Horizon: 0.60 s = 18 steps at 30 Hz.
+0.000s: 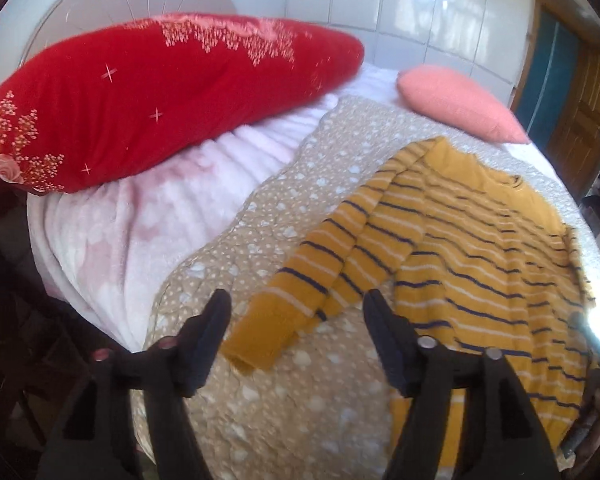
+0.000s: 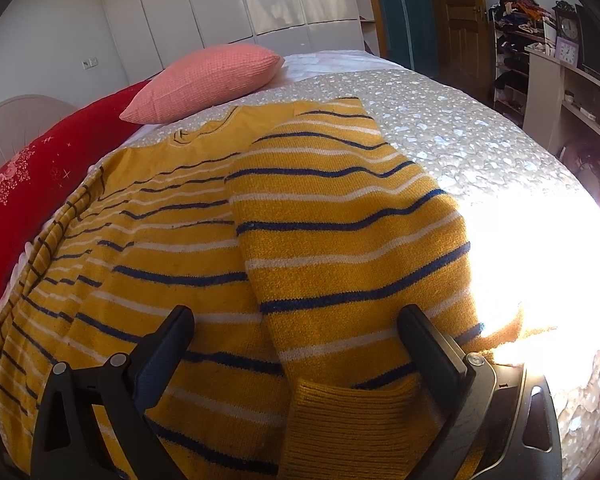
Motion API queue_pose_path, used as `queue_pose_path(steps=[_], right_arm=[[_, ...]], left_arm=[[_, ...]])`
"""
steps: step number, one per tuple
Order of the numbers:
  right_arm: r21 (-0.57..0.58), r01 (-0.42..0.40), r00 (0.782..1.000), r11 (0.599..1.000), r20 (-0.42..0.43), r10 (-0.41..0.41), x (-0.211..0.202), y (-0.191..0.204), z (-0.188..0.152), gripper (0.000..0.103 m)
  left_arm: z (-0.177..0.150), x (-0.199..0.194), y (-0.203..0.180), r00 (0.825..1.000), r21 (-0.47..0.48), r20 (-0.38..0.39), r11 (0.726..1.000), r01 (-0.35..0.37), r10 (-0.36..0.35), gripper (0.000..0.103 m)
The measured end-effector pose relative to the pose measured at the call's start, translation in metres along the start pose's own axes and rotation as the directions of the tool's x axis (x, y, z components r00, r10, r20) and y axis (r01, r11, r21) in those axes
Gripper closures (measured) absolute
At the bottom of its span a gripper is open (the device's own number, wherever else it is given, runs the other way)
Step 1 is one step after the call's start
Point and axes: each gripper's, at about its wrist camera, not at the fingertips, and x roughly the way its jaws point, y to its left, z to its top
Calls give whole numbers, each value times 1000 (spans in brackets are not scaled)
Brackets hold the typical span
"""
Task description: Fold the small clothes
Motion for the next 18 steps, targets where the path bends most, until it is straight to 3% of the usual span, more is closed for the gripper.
queue_pose_path(steps=[4,5,7,8,10,12,15,18], right_arm=[[-3,-5,999,1000,-36,5,-4,1,4,0],[-10,-35,998,999,-59,34,-12,1,9,5],[26,-198,980,980,-16,199,-46,-9,14,19],[44,-237,971,971,30,236,-66,-18,14,17],[67,-206,974,976,107,198,-98,-40,11,13],[81,-120,986,989,128,109,-112,-63,4,10],[113,9,1000,994,19,-11,-95,-91,-11,10],[185,-39,999,982,-30,45,-79,-100,-27,22]], left_arm=[[-1,-25,-17,996,8,13,996,87,-87,27],[-1,-30,-20,995,21,16,995,98,-99,26],[0,-40,-25,995,39,28,995,91,-92,21],[-1,-43,-26,996,44,35,995,86,-87,20],[-5,-47,-29,995,52,48,995,81,-84,19],[-10,-46,-37,995,76,52,994,80,-84,19],[-18,-39,-52,996,116,28,990,81,-85,19],[-25,-32,-69,990,136,-33,981,140,-137,19]])
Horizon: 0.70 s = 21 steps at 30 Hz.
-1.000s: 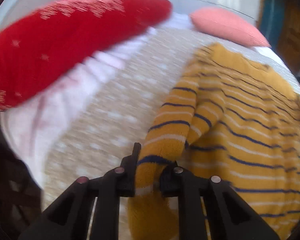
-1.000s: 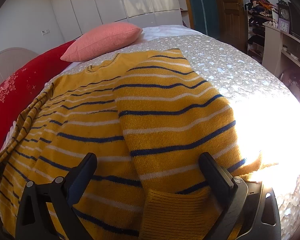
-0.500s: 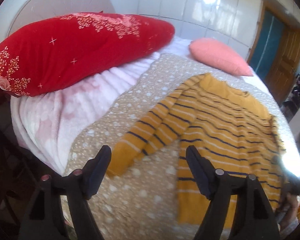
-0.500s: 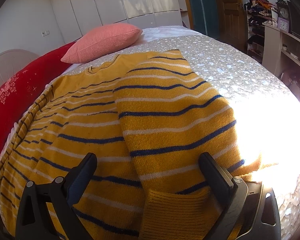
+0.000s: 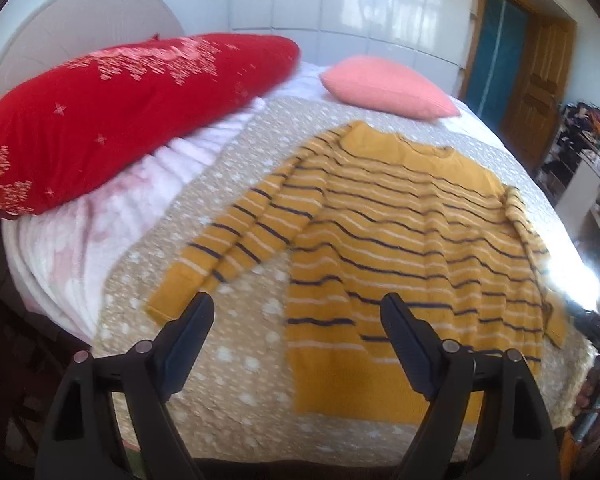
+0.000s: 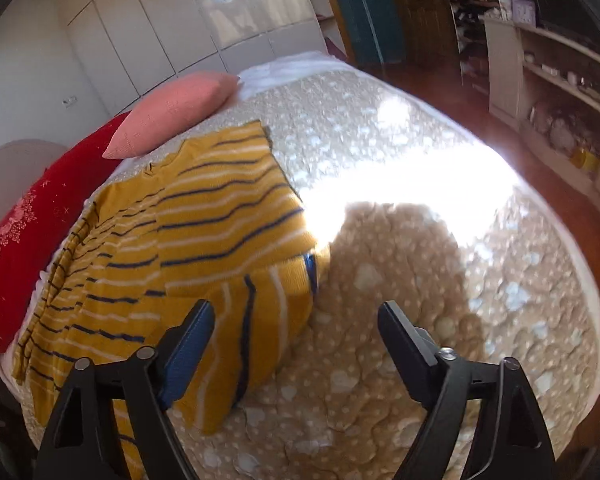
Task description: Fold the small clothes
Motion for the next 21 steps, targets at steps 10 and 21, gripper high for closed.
queue_pose_path(steps=[10,21], right_arm=[[-26,-110,994,994,-3,110,23,38,9,92],[256,196,966,947,117,-232,-47,-77,40,84]], left_arm=[[1,0,-18,1000,45,-7,999,-30,30,19],[4,34,24,997,-58,-58,997,-51,47,19]])
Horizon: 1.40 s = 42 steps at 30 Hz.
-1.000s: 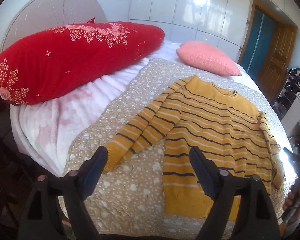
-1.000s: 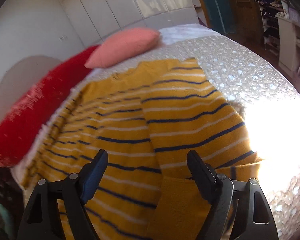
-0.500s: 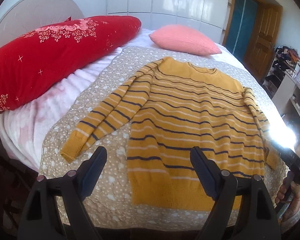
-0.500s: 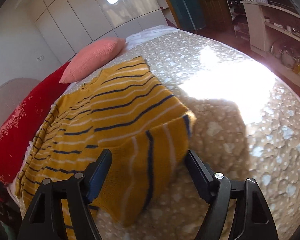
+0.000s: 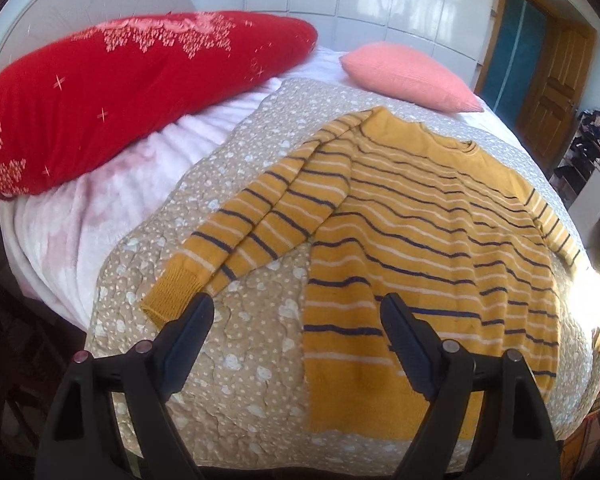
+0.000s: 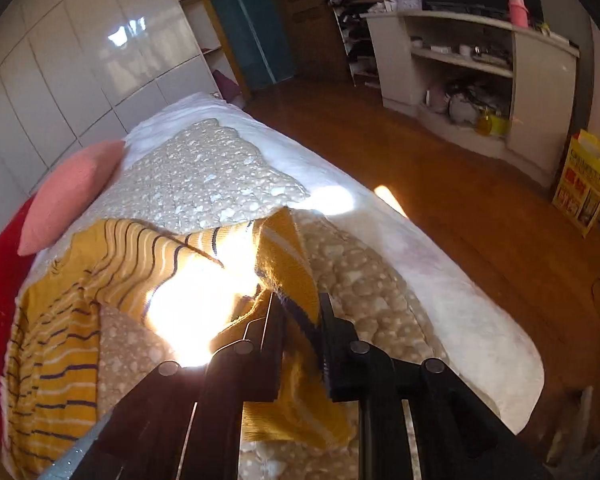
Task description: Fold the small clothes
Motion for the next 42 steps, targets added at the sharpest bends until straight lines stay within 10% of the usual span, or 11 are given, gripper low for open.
queue_pose_path(steps=[4,10,21,22,24,25,26,29,34,39,42], right_arm=[[-98,-238,970,966,-73,231,-26,42,-42,46],[-165,-523,825,836,-345,448,-20,122,-133,44],[-238,-497,842,835,-365,397,-14,168,-195,33],[-255,-483,853,838,-355,383,-16,168,-196,33],[-287,-451,874,845,-336,353,-16,174,-198,38],[-302,-443,878,844,-335,341,-14,178,-198,61],[-295,-461,865,837,-358,351,-10,179,-195,92],[-179,-534,808,827,-396,436,-4,168,-183,93],[-116,-586,773,802,-376,511,-36,131,-177,94],[-43,-572,769,819,-377,517,-39,96,-180,90],[-92,-541,818,836,-286,499,-59,83,-165,90]], left_arm=[[-6,26,13,995,-44,-82,997,61,-65,19],[-21,52,17,962,-101,-166,974,202,-217,19],[-34,57,-20,952,14,-165,965,262,-256,11],[-33,56,-23,958,14,-164,971,240,-234,15],[-30,56,-27,972,31,-165,984,174,-166,73],[-28,55,-28,972,39,-177,986,161,-152,84],[-27,53,-27,968,24,-182,983,181,-173,89],[-27,38,-26,966,10,-177,981,195,-190,90],[-45,-3,-23,966,11,-149,976,217,-213,102],[-62,-4,-14,973,37,-169,986,164,-156,96],[-62,-21,-4,977,22,-124,983,180,-176,57]])
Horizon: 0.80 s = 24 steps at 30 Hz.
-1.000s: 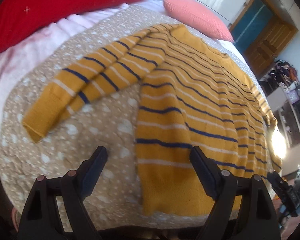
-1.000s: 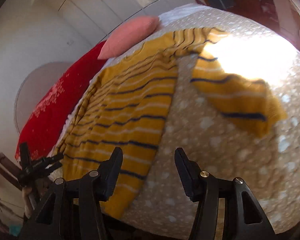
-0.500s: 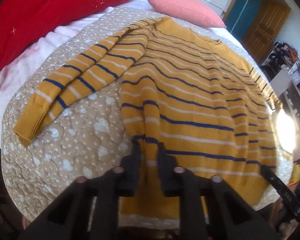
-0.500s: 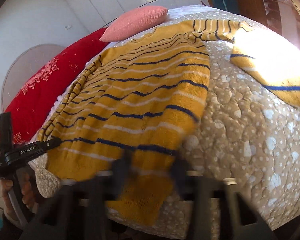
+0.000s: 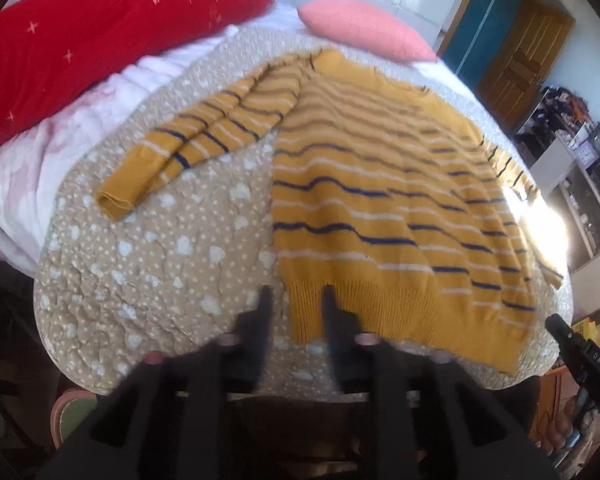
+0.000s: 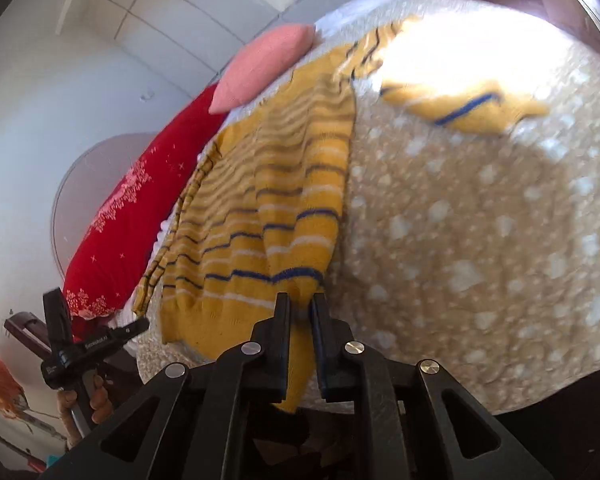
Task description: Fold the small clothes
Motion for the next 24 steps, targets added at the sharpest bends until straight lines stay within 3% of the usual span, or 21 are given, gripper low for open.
queue_pose_path(steps=[1,2,3,4,5,8,12,13,14,15,17,18,19,20,21,22,24], right_arm=[[-23,45,998,999,36,-44,-10,0,6,87],[-42,100,993,994,73,-96,-19,-2,12,75],[-51,162,982,985,107,-156,-24,-5,19,65],[-52,220,967,974,140,-211,-28,-8,28,45],[-48,272,949,961,176,-260,-29,-14,36,39],[-103,422,893,901,217,-394,-15,-22,58,39],[-311,509,861,803,164,-482,33,-15,67,38],[-350,510,857,785,129,-499,42,-18,72,58],[-356,481,870,801,83,-486,48,-22,80,95],[-308,423,902,852,49,-430,42,-27,92,94],[-104,211,977,972,66,-205,10,-47,123,95],[12,105,987,994,121,-105,-9,-60,136,95],[130,-5,979,991,201,-22,-32,-81,147,95],[233,-73,962,970,273,7,-48,-101,152,94],[332,-88,944,939,329,-28,-63,-125,152,93],[402,-43,931,914,349,-110,-74,-145,149,89],[485,139,904,864,294,-311,-85,-174,139,76]], left_arm=[[1,-10,1,999,-1,43,1000,-8,8,49],[1,-16,2,998,0,70,1000,-10,10,41],[3,-22,0,995,7,96,1000,-7,6,41],[5,-24,-1,995,15,103,1000,-5,3,41],[7,-27,-5,994,32,113,999,-7,3,40],[8,-27,-20,992,75,125,997,-25,16,35],[10,-9,-35,996,125,86,992,-29,19,34],[12,-3,-39,997,127,70,991,-29,20,34],[12,1,-40,998,126,59,992,-26,19,34],[14,4,-42,999,123,44,992,-18,12,34],[17,8,-46,999,118,30,993,14,-18,34],[18,8,-48,999,119,31,993,22,-26,34],[19,9,-51,999,123,34,992,29,-34,34],[20,10,-53,999,126,35,992,32,-36,34],[21,11,-55,999,129,35,991,37,-41,34],[23,12,-58,998,130,33,991,42,-46,34],[24,14,-61,998,136,27,989,50,-54,34]])
